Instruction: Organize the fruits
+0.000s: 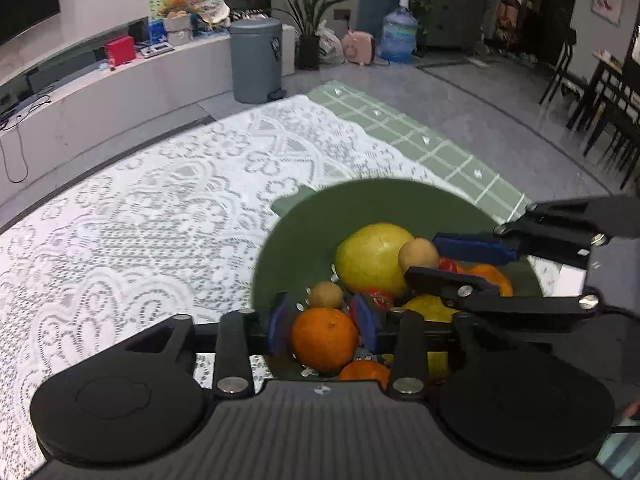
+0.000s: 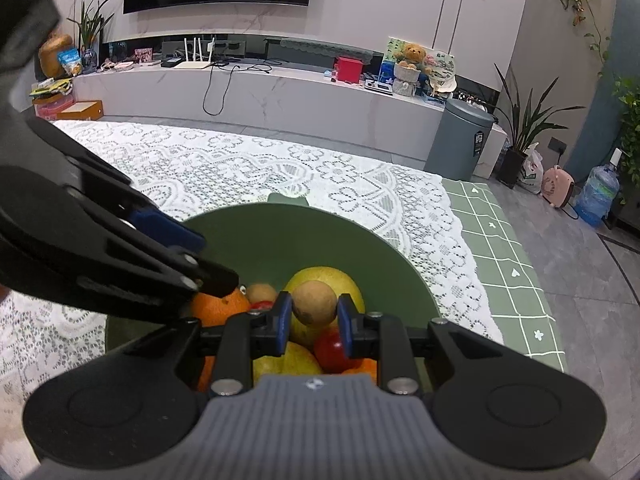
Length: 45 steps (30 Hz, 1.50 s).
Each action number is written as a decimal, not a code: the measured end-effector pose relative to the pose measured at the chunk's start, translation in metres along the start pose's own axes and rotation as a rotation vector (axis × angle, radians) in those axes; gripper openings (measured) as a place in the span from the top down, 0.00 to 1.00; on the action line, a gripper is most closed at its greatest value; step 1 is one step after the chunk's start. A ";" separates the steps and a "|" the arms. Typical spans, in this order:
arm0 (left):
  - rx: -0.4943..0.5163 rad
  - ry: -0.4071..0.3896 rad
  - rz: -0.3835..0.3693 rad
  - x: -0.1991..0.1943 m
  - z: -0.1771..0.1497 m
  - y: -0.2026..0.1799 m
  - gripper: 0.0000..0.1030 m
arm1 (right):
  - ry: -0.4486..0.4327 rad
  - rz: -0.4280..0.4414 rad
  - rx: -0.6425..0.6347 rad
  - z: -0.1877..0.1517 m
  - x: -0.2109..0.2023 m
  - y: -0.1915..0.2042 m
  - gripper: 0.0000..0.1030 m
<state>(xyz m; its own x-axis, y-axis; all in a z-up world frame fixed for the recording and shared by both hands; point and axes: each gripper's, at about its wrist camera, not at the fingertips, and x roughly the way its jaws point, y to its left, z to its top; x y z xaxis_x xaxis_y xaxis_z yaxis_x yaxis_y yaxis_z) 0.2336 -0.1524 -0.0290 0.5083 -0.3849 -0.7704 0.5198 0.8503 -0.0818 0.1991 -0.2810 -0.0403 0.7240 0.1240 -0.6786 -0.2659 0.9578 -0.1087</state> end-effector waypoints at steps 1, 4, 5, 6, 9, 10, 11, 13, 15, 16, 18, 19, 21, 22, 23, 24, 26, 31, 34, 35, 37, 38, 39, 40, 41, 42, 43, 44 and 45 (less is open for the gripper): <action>-0.013 -0.005 0.003 -0.004 0.001 0.002 0.51 | -0.003 0.004 0.001 0.002 0.000 0.001 0.80; -0.050 -0.021 0.001 -0.015 0.001 0.008 0.51 | -0.012 0.016 -0.007 0.007 0.002 0.006 0.80; -0.060 -0.027 0.003 -0.018 0.000 0.010 0.51 | -0.014 0.021 -0.008 0.009 0.004 0.008 0.80; -0.068 -0.034 0.010 -0.022 -0.001 0.011 0.51 | -0.014 0.027 -0.009 0.011 0.006 0.010 0.80; -0.089 -0.053 0.019 -0.032 -0.005 0.014 0.51 | -0.010 0.044 -0.009 0.016 0.012 0.015 0.80; -0.098 -0.059 0.019 -0.035 -0.006 0.016 0.51 | -0.008 0.047 -0.009 0.018 0.014 0.017 0.80; -0.105 -0.061 0.021 -0.038 -0.008 0.018 0.51 | -0.006 0.050 -0.010 0.020 0.017 0.019 0.80; -0.115 -0.063 0.028 -0.042 -0.012 0.020 0.51 | 0.002 0.051 -0.018 0.022 0.021 0.023 0.79; -0.119 -0.060 0.039 -0.045 -0.016 0.021 0.51 | 0.012 0.049 -0.032 0.023 0.024 0.027 0.79; -0.120 -0.058 0.045 -0.046 -0.019 0.022 0.51 | 0.017 0.051 -0.039 0.023 0.026 0.028 0.79; -0.126 -0.052 0.055 -0.048 -0.025 0.023 0.51 | 0.032 0.051 -0.050 0.022 0.030 0.031 0.79; -0.131 -0.048 0.057 -0.049 -0.028 0.024 0.51 | 0.041 0.047 -0.054 0.021 0.032 0.032 0.79; -0.144 -0.043 0.060 -0.051 -0.034 0.025 0.51 | 0.061 0.036 -0.055 0.019 0.036 0.033 0.79; -0.151 -0.040 0.061 -0.051 -0.036 0.026 0.51 | 0.063 0.033 -0.055 0.018 0.036 0.033 0.79; -0.157 -0.038 0.063 -0.052 -0.039 0.027 0.51 | 0.061 0.030 -0.058 0.017 0.036 0.034 0.79; -0.163 -0.037 0.064 -0.053 -0.041 0.028 0.51 | 0.061 0.028 -0.060 0.016 0.035 0.035 0.79; -0.171 -0.037 0.069 -0.056 -0.046 0.029 0.51 | 0.064 0.028 -0.062 0.017 0.033 0.037 0.79; -0.183 -0.055 0.074 -0.068 -0.054 0.029 0.51 | 0.045 0.020 -0.074 0.021 0.019 0.039 0.72; -0.192 -0.077 0.079 -0.078 -0.057 0.029 0.50 | 0.013 0.008 -0.070 0.023 0.004 0.039 0.66; -0.195 -0.086 0.079 -0.081 -0.058 0.029 0.50 | 0.003 0.005 -0.067 0.024 -0.002 0.039 0.65; -0.199 -0.105 0.082 -0.088 -0.059 0.029 0.48 | -0.021 -0.006 -0.060 0.025 -0.015 0.039 0.57; -0.198 -0.116 0.085 -0.092 -0.059 0.028 0.48 | -0.038 -0.014 -0.054 0.026 -0.023 0.039 0.53; -0.194 -0.127 0.092 -0.096 -0.060 0.027 0.48 | -0.052 -0.019 -0.046 0.026 -0.030 0.039 0.47; -0.190 -0.137 0.099 -0.099 -0.060 0.025 0.47 | -0.066 -0.020 -0.031 0.026 -0.038 0.038 0.44; -0.186 -0.149 0.107 -0.103 -0.061 0.024 0.47 | -0.076 -0.017 -0.015 0.027 -0.045 0.037 0.43; -0.183 -0.163 0.115 -0.107 -0.061 0.022 0.45 | -0.088 -0.014 0.004 0.027 -0.053 0.036 0.39; -0.179 -0.180 0.124 -0.110 -0.062 0.021 0.43 | -0.101 -0.013 0.024 0.028 -0.061 0.036 0.35; -0.175 -0.198 0.132 -0.114 -0.063 0.020 0.42 | -0.118 -0.013 0.046 0.027 -0.070 0.036 0.33; -0.171 -0.220 0.140 -0.119 -0.064 0.019 0.41 | -0.130 -0.013 0.062 0.027 -0.079 0.036 0.29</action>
<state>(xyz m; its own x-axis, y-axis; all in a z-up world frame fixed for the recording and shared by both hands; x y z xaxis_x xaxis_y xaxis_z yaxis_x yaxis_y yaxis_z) 0.1390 -0.0680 0.0212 0.7129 -0.3118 -0.6282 0.3204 0.9416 -0.1039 0.1499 -0.2492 0.0289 0.8048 0.1399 -0.5768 -0.2187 0.9734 -0.0690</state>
